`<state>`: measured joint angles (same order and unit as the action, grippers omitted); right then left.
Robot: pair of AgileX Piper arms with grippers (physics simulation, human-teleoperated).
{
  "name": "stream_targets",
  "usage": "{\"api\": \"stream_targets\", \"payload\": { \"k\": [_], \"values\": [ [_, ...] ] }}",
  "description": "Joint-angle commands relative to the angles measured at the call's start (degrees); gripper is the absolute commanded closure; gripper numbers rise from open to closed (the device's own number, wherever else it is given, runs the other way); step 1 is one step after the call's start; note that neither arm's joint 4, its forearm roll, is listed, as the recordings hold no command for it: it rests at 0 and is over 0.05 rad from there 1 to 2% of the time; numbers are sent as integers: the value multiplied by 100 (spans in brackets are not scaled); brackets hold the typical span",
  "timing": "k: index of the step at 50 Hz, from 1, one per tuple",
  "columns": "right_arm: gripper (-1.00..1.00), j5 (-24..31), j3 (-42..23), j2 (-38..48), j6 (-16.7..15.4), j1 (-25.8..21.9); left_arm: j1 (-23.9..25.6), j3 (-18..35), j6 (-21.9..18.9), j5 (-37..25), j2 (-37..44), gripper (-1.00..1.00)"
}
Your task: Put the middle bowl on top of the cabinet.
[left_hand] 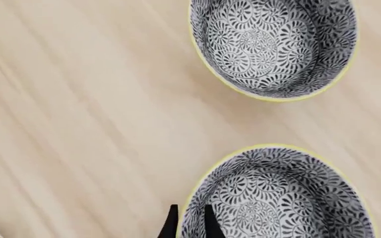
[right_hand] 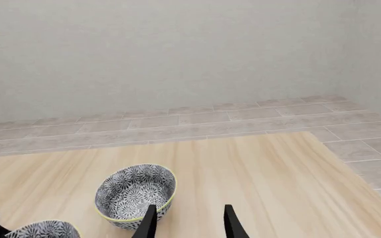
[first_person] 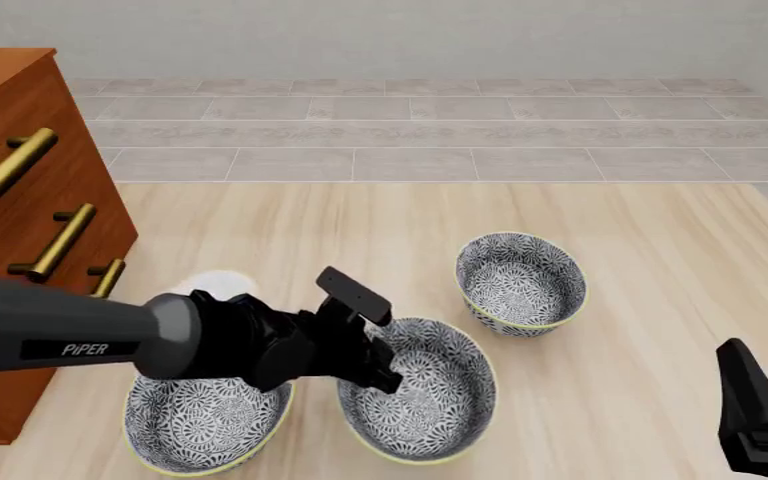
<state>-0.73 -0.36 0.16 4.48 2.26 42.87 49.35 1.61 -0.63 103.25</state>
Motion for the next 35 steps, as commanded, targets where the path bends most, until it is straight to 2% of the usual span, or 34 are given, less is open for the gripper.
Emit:
{"api": "stream_targets", "payload": {
  "k": [1,16,29,30,32,35],
  "values": [
    [-100,1,-1,-1,-8,4,-114,-14,85,40,-90,100],
    [-100,9,-7,-4,-11,8,191,18,575,-41,-345,100],
    [-100,-6,19,-4,-20,5,131,-25,925,-327,-878,100],
    [-100,-4,19,-4,-25,7,47,-41,1073,-365,-1031,100],
    [-100,4,8,-2,-32,5,-115,-68,973,-371,-1230,100],
    [-100,1,15,-1,-41,-1,-230,-69,1027,-452,-1389,100]
  ]
}}
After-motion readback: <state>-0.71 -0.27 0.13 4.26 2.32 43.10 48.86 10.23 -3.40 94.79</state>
